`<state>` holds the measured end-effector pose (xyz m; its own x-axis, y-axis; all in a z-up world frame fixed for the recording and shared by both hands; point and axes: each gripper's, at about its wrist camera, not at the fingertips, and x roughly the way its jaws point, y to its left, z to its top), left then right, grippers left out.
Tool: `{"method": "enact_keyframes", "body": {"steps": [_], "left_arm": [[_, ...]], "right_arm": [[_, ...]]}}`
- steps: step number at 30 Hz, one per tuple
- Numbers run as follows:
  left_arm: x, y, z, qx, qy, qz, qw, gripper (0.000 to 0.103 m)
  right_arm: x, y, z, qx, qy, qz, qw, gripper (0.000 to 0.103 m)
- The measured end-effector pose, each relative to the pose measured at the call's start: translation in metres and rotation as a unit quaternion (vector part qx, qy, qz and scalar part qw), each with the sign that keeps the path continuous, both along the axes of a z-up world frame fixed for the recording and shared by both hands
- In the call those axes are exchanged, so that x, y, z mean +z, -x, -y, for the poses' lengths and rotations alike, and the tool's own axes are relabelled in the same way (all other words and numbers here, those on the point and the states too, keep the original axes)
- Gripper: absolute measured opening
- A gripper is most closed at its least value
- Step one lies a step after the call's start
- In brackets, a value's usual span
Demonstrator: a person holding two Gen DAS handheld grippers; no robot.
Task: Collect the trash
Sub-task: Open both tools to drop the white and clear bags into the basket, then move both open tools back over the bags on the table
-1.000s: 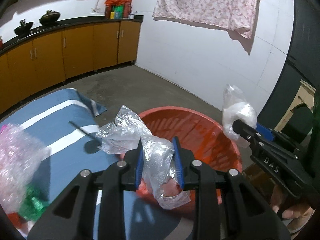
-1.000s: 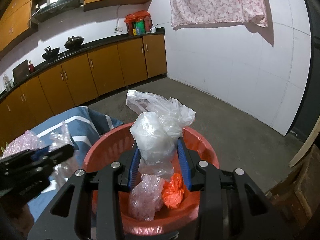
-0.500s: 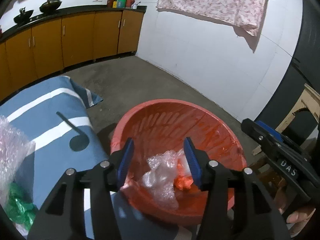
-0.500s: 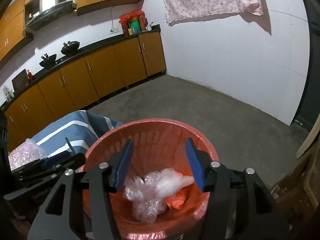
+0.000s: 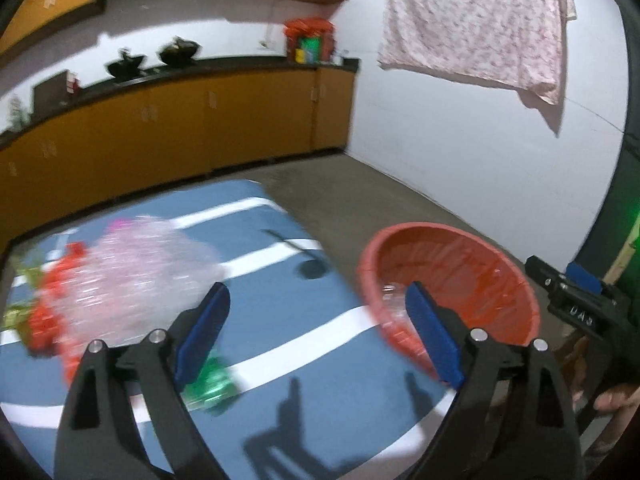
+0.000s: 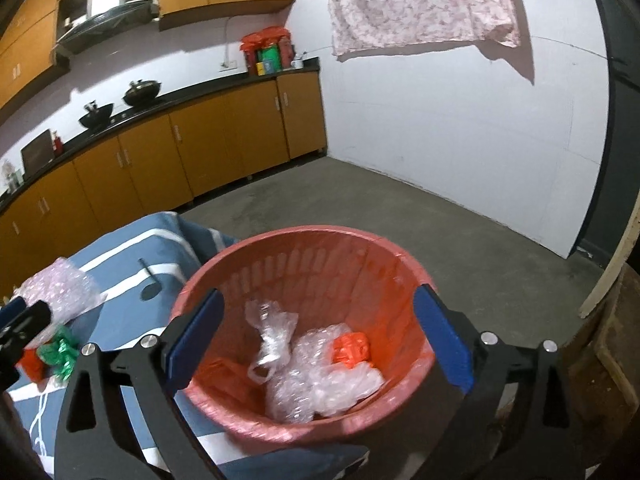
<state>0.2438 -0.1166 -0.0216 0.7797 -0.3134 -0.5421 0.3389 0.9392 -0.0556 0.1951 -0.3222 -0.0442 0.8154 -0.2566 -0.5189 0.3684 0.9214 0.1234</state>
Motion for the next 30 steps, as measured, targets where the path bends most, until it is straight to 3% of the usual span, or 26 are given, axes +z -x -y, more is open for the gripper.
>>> {"method": "enact_keyframes", "body": {"steps": [6,9,14,17,21,30], "left_arm": [[0.007,0.036,-0.072,0.089,-0.029,0.047,0.9945,0.089],[0.006,0.050,-0.111,0.138,-0.047,0.063,0.9873,0.089],[-0.003,0.060,-0.172,0.208,-0.052,0.046,0.9756,0.089],[-0.008,0.065,-0.209,0.247,-0.038,0.032,0.9678,0.089],[-0.013,0.071,-0.248,0.283,-0.033,0.025,0.9583,0.089],[-0.021,0.080,-0.287,0.309,-0.021,0.019,0.9506,0.089]], "right_arm": [[0.008,-0.005,-0.057,0.063,0.021,0.004,0.998,0.094],[0.014,-0.012,-0.096,0.115,0.031,0.004,0.993,0.086],[0.023,-0.029,-0.162,0.196,0.032,0.003,0.980,0.070],[0.026,-0.043,-0.196,0.227,0.030,0.001,0.973,0.070],[0.026,-0.063,-0.235,0.249,0.026,-0.011,0.968,0.070],[0.027,-0.061,-0.291,0.297,0.039,-0.012,0.954,0.070]]}}
